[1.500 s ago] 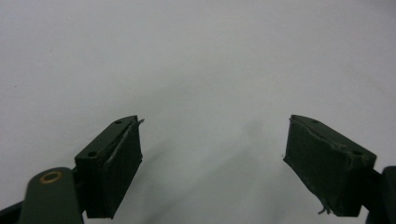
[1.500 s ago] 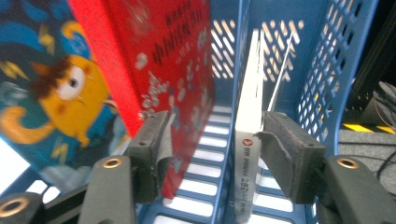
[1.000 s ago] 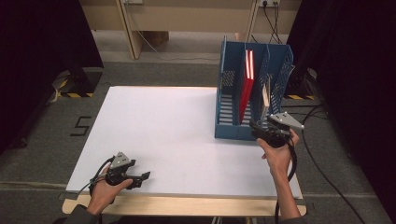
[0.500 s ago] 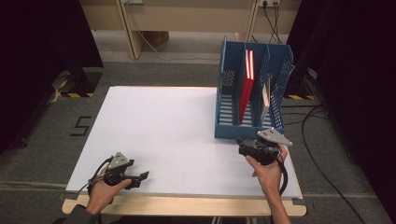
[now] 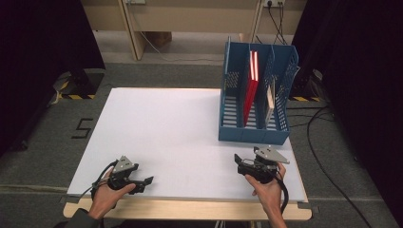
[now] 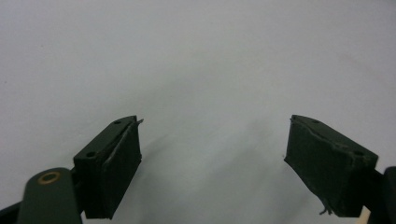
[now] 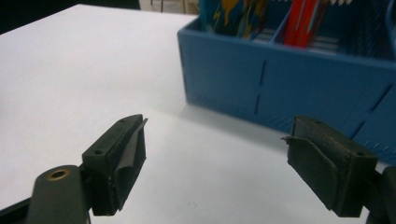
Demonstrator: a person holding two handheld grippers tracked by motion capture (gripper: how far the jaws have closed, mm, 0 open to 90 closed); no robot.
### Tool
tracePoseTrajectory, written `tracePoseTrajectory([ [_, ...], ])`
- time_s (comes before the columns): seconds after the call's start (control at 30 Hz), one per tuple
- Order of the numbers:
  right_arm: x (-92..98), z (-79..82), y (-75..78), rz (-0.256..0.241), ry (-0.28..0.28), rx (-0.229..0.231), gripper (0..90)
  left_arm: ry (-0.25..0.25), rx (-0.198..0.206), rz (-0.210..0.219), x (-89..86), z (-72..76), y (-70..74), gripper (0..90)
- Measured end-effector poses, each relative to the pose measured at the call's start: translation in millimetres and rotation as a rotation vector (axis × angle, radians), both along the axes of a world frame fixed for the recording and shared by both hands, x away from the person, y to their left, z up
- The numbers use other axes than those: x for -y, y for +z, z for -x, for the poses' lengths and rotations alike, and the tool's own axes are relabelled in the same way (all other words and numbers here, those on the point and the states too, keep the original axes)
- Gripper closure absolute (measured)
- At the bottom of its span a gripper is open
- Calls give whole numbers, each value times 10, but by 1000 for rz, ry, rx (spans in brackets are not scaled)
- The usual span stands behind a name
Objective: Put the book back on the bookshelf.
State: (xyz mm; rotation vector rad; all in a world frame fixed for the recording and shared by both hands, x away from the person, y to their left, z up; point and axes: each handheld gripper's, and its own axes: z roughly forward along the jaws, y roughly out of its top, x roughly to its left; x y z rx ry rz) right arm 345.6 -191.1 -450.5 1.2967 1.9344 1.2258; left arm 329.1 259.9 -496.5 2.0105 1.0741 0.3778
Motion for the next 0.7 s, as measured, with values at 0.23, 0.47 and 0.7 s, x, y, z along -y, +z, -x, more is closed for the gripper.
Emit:
tracePoseTrajectory([
  [0.23, -15, 155, -124, -20, 19, -42, 190, -3, 15, -2, -5, 18, 29, 173],
  [0.47, -38, 295, -220, -6, 40, -68, 171, -7, 15, -5, 3, 26, 26, 173],
  [0.7, -76, 397, -272, 15, 58, -92, 164, -10, 9, -7, 10, 29, 17, 173],
])
